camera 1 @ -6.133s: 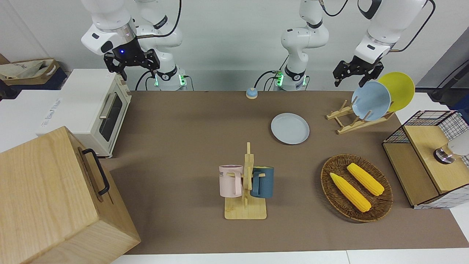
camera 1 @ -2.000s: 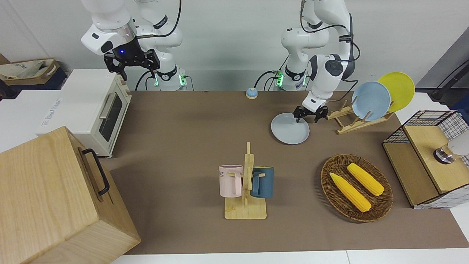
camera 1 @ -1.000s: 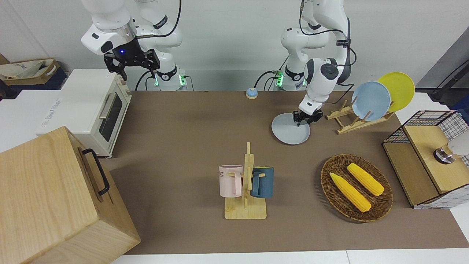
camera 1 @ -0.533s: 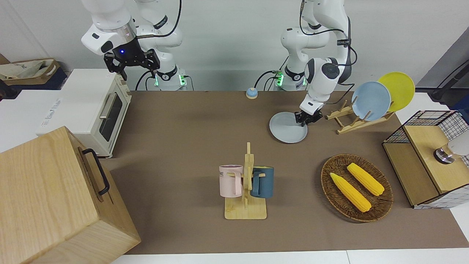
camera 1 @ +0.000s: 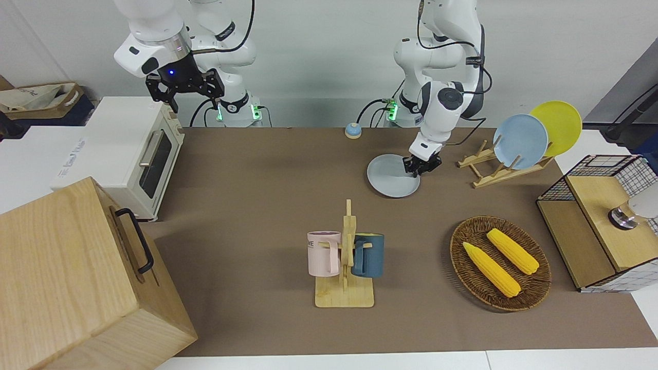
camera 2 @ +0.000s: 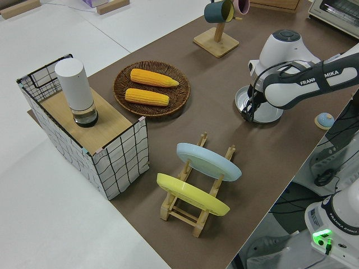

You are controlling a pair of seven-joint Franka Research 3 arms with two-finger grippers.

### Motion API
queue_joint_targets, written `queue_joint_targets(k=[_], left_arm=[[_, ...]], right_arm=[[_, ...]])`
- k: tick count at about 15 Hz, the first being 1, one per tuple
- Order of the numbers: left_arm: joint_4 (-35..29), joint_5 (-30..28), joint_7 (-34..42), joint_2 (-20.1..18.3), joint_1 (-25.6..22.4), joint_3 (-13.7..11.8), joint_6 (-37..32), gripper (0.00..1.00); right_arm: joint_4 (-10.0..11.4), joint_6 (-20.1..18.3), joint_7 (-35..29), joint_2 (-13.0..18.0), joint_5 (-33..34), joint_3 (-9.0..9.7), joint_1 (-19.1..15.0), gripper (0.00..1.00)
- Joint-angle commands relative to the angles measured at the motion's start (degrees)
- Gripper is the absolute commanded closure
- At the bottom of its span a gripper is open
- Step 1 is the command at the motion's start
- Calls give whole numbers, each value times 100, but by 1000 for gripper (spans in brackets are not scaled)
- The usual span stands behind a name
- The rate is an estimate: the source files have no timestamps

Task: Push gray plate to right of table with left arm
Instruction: 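Push the gray plate with the left gripper across the table toward the toaster side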

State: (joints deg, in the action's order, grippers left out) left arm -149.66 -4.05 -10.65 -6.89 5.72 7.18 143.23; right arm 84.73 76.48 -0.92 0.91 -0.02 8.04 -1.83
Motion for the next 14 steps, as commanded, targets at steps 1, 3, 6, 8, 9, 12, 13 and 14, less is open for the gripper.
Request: queue_joint_targets(k=[1, 3, 6, 8, 9, 12, 13, 14], left_arm=[[103, -254, -497, 583, 482, 56, 382, 1000], [218, -254, -893, 689, 763, 65, 382, 1000], [271, -254, -1149, 724, 940, 82, 390, 1000], [393, -263, -1509, 785, 1185, 126, 390, 1000], [429, -307, -1606, 855, 1299, 126, 390, 1000], [647, -334, -1870, 1066, 1520, 178, 522, 1000], [718, -334, -2044, 1163, 1529, 318, 522, 1000], [789, -334, -2194, 1207, 1529, 415, 522, 1000]], right_arm=[[-53, -89, -66, 14, -25, 92, -115, 17], [-53, -89, -75, 14, -25, 92, -107, 17], [-53, -89, -75, 14, -25, 92, -115, 17], [-53, -89, -66, 14, -25, 92, -107, 17], [-53, -89, -75, 14, -25, 92, -107, 17], [-53, -89, -66, 14, -25, 92, -107, 17], [-53, -89, -75, 14, -25, 92, -115, 17], [-53, -89, -66, 14, -25, 92, -107, 17]])
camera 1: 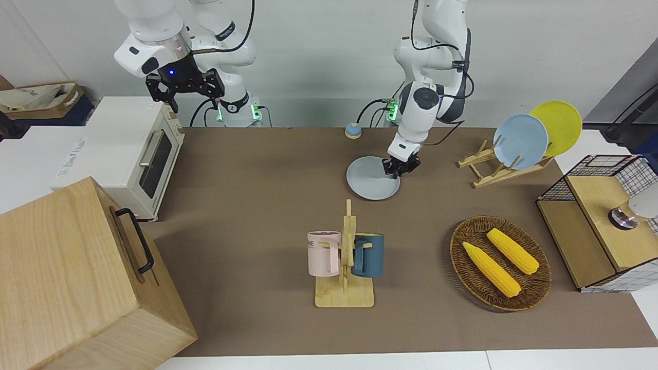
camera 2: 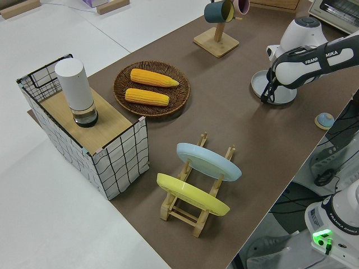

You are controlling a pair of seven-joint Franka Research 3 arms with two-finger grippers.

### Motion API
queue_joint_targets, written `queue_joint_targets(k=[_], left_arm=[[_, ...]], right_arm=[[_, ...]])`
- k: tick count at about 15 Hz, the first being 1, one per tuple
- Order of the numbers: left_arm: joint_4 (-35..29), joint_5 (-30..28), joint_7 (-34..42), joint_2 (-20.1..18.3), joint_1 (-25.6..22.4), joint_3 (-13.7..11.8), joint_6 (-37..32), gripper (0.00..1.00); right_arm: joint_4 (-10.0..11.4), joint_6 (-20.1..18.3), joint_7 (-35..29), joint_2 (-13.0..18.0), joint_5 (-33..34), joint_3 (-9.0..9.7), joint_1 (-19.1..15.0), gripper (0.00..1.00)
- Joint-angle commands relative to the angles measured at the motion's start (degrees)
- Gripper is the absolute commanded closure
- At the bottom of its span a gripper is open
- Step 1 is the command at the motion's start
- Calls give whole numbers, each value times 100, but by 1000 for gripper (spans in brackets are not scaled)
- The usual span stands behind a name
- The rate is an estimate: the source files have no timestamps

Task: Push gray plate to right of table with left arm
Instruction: 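Push the gray plate with the left gripper across the table toward the toaster side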

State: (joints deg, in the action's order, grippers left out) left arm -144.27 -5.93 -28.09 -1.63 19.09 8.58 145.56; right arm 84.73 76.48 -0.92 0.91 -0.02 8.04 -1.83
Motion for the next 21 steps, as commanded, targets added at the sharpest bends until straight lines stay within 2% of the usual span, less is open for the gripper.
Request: queue_joint_targets(k=[1, 5, 15, 19, 21], left_arm=[[285, -145, -539, 708, 192, 362, 289, 1000], [601, -136, -1039, 953, 296, 644, 298, 1000], [1322, -84, -1945, 1367, 1026, 645, 289, 1000], [1700, -57, -2340, 1666, 1333, 636, 272, 1000], [2007, 144, -2682, 1876, 1448, 636, 228, 1000]], right_arm=[[-53, -89, -75, 14, -25, 92, -115, 17], [-53, -89, -75, 14, -25, 92, -115, 17], [-53, -89, -66, 14, -25, 92, -107, 17], [-53, -89, -66, 14, -25, 92, -115, 17], [-53, -89, -75, 14, -25, 92, -115, 17]])
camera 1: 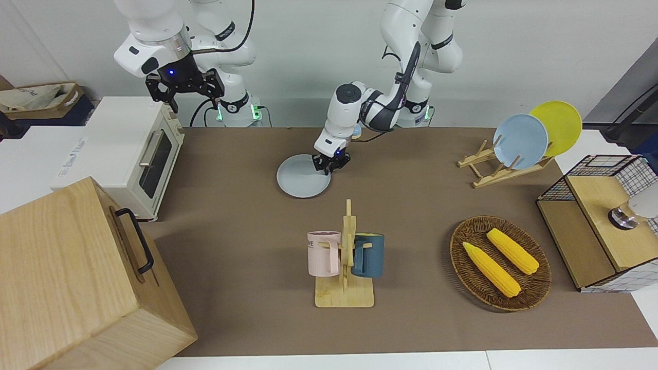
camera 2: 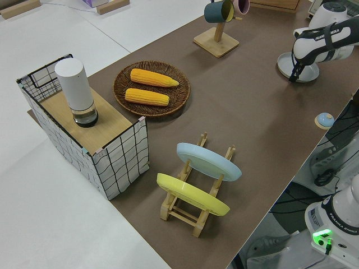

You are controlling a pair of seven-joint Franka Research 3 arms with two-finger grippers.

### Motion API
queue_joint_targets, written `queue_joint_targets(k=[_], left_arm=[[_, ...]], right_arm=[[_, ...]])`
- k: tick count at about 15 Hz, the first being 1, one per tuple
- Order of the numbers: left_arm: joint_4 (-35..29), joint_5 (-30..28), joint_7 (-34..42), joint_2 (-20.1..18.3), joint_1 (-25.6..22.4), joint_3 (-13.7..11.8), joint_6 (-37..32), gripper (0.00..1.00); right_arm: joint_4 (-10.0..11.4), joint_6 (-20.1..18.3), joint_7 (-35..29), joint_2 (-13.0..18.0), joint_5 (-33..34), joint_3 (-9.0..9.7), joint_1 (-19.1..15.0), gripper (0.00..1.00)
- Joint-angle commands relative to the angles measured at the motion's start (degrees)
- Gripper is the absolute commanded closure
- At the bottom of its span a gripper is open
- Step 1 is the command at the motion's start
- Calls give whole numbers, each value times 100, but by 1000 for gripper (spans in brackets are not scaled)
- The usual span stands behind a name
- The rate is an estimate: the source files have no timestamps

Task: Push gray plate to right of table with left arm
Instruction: 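Push the gray plate with the left gripper across the table toward the toaster side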

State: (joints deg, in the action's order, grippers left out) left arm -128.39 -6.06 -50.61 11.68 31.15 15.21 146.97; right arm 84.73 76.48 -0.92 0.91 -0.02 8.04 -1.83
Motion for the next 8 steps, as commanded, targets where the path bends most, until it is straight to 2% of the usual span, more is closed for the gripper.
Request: queue_joint_targets(k=[1, 8], left_arm=[[489, 253, -537, 616, 312, -27, 87, 1000], [1166, 482, -1004, 1046, 576, -36, -27, 1000]], right_arm=[[-53, -89, -75, 14, -25, 92, -115, 17], [-53, -89, -75, 14, -25, 92, -107, 17]])
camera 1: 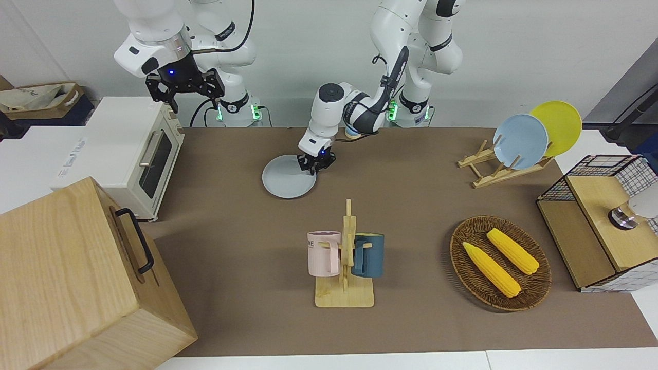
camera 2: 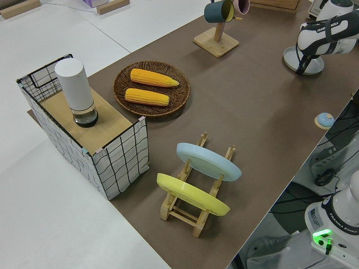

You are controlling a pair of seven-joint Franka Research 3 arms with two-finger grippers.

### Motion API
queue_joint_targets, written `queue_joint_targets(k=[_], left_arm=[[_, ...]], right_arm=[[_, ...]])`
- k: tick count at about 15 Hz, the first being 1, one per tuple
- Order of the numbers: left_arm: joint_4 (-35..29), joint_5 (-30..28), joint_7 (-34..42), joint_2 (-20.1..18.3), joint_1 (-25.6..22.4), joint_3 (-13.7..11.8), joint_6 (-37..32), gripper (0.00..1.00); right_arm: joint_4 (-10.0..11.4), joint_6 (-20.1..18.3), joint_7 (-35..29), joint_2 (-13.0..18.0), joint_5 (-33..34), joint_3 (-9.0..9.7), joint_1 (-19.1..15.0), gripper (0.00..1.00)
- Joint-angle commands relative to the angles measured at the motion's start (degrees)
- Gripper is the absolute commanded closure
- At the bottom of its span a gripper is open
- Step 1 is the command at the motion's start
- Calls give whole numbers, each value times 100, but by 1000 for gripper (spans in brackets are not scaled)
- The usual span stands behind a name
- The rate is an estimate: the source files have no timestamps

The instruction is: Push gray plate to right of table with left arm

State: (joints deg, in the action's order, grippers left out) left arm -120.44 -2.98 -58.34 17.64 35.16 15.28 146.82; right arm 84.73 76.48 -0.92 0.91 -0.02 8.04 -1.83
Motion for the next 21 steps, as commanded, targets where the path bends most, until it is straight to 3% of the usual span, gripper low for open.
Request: queue_joint_targets(k=[1, 6, 7, 9, 11, 12, 21], left_arm=[[380, 184, -230, 459, 184, -43, -13, 1000], [529, 192, -230, 485, 184, -52, -40, 986], [582, 192, -230, 529, 184, -52, -40, 816], [618, 192, -230, 538, 184, -69, -66, 334], [627, 201, -230, 547, 184, -69, -101, 48], [635, 219, -230, 538, 184, -69, -110, 5], [697, 271, -204, 538, 176, -96, -268, 5]], right_arm=[[-53, -89, -75, 14, -25, 92, -107, 17], [-53, -89, -75, 14, -25, 92, -115, 17], [-53, -89, -75, 14, -25, 92, -115, 17], [-53, -89, -75, 14, -25, 92, -107, 17], [-53, -89, -66, 14, -25, 92, -107, 17], [-53, -89, -75, 14, -25, 92, -107, 17], [-53, -89, -75, 14, -25, 92, -107, 17]])
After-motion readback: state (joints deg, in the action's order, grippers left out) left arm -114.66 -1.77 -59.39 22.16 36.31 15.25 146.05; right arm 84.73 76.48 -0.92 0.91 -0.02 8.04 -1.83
